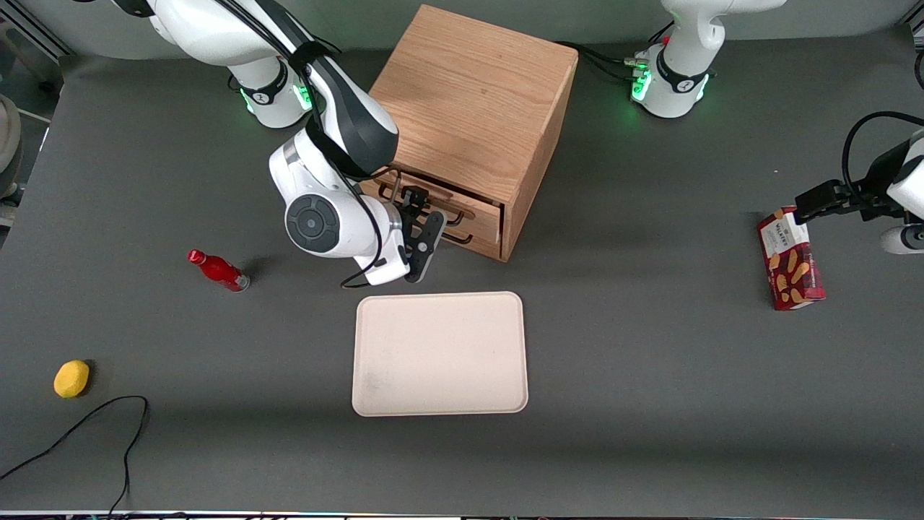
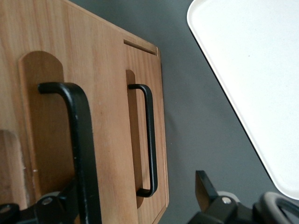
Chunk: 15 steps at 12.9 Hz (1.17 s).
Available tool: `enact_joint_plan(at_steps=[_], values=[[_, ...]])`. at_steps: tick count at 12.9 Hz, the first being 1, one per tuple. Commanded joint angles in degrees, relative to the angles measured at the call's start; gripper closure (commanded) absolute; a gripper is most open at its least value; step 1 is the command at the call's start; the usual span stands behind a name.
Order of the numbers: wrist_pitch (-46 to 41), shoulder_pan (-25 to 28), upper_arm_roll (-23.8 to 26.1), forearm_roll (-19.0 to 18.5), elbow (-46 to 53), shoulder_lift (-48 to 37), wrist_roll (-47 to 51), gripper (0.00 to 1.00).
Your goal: Open upper drawer
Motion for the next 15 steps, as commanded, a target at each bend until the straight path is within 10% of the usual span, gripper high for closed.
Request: enact_joint_plan(at_steps=[1,15], values=[[0.6,0.0,-0.4,-0.6,0.5,-0.1,-2.0,0.00],[0.3,-2.7,-0.9,-0.7,6.6,4.3,-3.9,0.00]])
